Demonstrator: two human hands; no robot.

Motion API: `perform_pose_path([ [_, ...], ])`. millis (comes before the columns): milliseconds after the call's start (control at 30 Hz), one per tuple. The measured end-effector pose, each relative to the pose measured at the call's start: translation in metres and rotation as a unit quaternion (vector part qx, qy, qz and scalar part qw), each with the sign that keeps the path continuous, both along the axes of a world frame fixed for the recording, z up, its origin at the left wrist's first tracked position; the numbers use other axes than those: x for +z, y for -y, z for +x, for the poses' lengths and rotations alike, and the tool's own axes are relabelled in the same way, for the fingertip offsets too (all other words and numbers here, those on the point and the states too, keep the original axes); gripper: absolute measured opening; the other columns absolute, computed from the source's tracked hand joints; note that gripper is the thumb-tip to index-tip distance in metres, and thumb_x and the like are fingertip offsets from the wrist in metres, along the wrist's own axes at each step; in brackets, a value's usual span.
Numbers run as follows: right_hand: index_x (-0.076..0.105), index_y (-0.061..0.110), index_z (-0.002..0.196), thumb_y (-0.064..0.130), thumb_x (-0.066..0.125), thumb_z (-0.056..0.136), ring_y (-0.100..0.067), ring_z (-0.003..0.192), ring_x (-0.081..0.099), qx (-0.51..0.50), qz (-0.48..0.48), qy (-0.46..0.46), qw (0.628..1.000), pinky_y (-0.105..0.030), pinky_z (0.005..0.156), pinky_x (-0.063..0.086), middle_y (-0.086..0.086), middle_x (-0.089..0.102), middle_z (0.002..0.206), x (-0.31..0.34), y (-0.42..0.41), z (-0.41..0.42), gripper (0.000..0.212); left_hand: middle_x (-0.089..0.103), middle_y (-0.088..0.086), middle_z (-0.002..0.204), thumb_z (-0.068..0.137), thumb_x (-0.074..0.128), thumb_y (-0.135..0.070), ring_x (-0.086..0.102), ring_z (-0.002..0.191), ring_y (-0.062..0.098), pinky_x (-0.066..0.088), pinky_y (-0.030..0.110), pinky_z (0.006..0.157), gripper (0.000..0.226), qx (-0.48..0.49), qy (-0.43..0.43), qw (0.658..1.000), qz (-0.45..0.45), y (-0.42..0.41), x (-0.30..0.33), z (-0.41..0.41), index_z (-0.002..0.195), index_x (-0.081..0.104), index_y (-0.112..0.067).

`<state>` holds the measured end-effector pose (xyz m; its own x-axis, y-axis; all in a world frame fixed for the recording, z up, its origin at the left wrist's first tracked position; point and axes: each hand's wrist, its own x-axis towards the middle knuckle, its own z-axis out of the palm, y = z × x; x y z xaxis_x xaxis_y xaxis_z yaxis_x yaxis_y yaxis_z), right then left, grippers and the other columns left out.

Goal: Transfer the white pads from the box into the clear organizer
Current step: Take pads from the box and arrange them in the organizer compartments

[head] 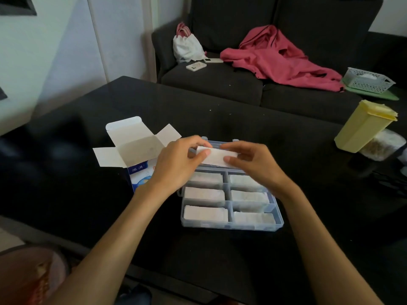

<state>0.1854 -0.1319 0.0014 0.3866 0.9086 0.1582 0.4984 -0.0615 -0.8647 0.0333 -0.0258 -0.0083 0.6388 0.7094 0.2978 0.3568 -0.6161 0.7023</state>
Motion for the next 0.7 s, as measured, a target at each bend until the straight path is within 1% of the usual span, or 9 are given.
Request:
perform_pose_path([
  [67,0.067,0.02,0.104,0.009,0.063,0.085,-0.005,0.089,0.064,0.009,-0.02,-0.002,1.0,-0.012,0.07,0.052,0.011,0.064,0.1,0.007,0.012,0.01,0.023,0.068,-0.007,0.106,0.087,0.064,-0.035,0.063,0.091,0.008,0.054,0.025,0.079,0.019,-0.025,-0.005,1.0,-0.008,0.005,0.001,0.003,0.104,0.066,-0.03],
  [167,0.068,0.019,0.102,0.009,0.064,0.084,-0.004,0.088,0.064,0.005,-0.06,0.02,0.998,-0.013,0.071,0.054,0.013,0.064,0.095,0.007,0.028,0.02,0.022,0.07,-0.011,0.102,0.085,0.065,-0.038,0.061,0.083,0.001,0.048,0.014,0.07,0.018,-0.063,-0.037,0.997,-0.005,0.016,0.0,0.01,0.102,0.067,-0.031],
  [200,0.068,0.019,0.102,0.009,0.065,0.083,-0.006,0.089,0.065,-0.006,-0.054,0.028,0.998,-0.015,0.073,0.055,0.013,0.065,0.095,0.003,0.028,0.02,0.022,0.07,-0.012,0.102,0.086,0.064,-0.038,0.061,0.082,0.0,0.044,0.011,0.066,0.018,-0.057,-0.043,0.997,0.006,0.017,-0.001,0.013,0.102,0.068,-0.032],
  [267,0.068,0.018,0.104,0.01,0.065,0.083,-0.008,0.09,0.065,-0.032,-0.023,0.046,0.998,-0.019,0.077,0.055,0.009,0.066,0.098,-0.007,0.023,0.016,0.022,0.07,-0.01,0.103,0.087,0.062,-0.038,0.061,0.084,0.003,0.039,0.01,0.064,0.019,-0.02,-0.05,0.998,0.038,0.016,-0.001,0.014,0.105,0.067,-0.032],
  [333,0.069,0.017,0.106,0.011,0.065,0.084,-0.007,0.091,0.064,-0.044,0.0,0.067,0.997,-0.019,0.079,0.055,0.005,0.067,0.102,-0.019,0.011,0.007,0.023,0.068,-0.005,0.109,0.091,0.058,-0.035,0.062,0.092,0.009,0.041,0.014,0.07,0.021,0.024,-0.076,0.994,0.07,0.012,-0.002,0.012,0.11,0.063,-0.03],
  [400,0.069,0.017,0.107,0.014,0.065,0.084,-0.007,0.093,0.063,-0.054,0.012,0.087,0.995,-0.02,0.081,0.054,0.004,0.068,0.105,-0.028,-0.001,0.001,0.023,0.064,0.0,0.115,0.094,0.053,-0.032,0.061,0.099,0.015,0.046,0.021,0.079,0.024,0.044,-0.145,0.981,0.12,0.009,-0.004,0.011,0.118,0.055,-0.027],
  [467,0.069,0.017,0.107,0.015,0.065,0.085,-0.008,0.096,0.063,-0.054,0.012,0.091,0.994,-0.021,0.082,0.054,0.003,0.068,0.108,-0.033,-0.009,-0.001,0.023,0.059,0.004,0.12,0.095,0.052,-0.029,0.059,0.104,0.018,0.048,0.025,0.086,0.028,0.044,-0.203,0.966,0.154,0.008,-0.005,0.008,0.123,0.048,-0.026],
  [600,0.069,0.017,0.108,0.015,0.065,0.085,-0.007,0.092,0.062,-0.015,-0.016,0.08,0.997,-0.013,0.075,0.052,0.003,0.067,0.106,-0.038,-0.013,-0.003,0.023,0.056,0.004,0.122,0.095,0.053,-0.025,0.055,0.106,0.018,0.046,0.028,0.091,0.03,0.034,-0.244,0.955,0.167,0.004,-0.006,-0.001,0.124,0.045,-0.028],
  [700,0.069,0.019,0.107,0.016,0.065,0.086,-0.005,0.088,0.061,-0.003,-0.035,0.08,0.996,-0.012,0.074,0.05,0.006,0.067,0.104,-0.04,-0.013,-0.003,0.022,0.057,0.002,0.123,0.096,0.051,-0.023,0.053,0.108,0.017,0.043,0.03,0.095,0.029,0.025,-0.262,0.951,0.164,0.005,-0.007,-0.006,0.124,0.045,-0.03],
])
